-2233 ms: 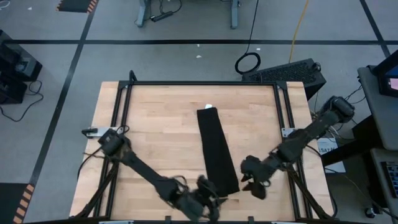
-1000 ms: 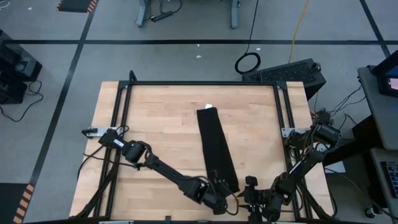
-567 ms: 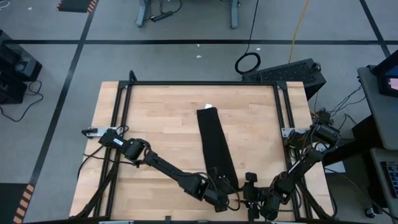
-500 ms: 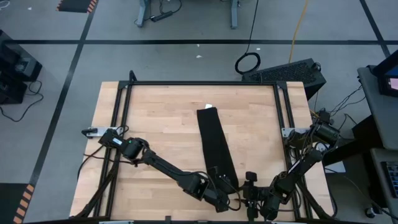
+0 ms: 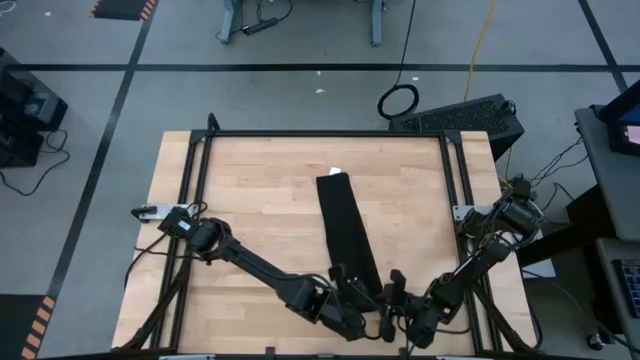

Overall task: Roll napkin
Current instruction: Fold the black napkin

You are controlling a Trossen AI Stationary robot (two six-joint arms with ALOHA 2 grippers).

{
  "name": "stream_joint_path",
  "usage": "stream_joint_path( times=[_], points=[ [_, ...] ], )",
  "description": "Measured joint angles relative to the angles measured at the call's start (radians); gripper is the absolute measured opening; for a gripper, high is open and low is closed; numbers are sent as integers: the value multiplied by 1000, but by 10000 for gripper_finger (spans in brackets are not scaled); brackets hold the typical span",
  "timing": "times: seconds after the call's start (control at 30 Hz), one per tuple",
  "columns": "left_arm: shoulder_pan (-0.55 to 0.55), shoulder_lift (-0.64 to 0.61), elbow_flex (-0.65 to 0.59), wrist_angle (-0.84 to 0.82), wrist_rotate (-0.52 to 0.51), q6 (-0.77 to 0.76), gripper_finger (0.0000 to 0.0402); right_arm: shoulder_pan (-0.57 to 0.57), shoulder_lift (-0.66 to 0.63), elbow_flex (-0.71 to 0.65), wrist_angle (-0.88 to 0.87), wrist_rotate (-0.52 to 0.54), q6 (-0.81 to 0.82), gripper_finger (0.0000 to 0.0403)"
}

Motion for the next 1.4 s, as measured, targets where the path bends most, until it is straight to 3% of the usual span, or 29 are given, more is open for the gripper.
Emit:
stream_joint_path(
  times=[0.2,0.43,0.73,1.4],
  points=[
    [6,-16,2,8,-4,-1,4,-24,85,1,210,-5,-46,13],
    [7,-15,2,54,-11,-2,4,-54,171,6,252,-28,-26,4],
    [19,-8,1,193,-56,-2,4,-66,233,52,338,-32,-149,1],
    [-17,-7,0,180,23,-11,4,-24,79,53,-13,-176,-98,4]
  ],
)
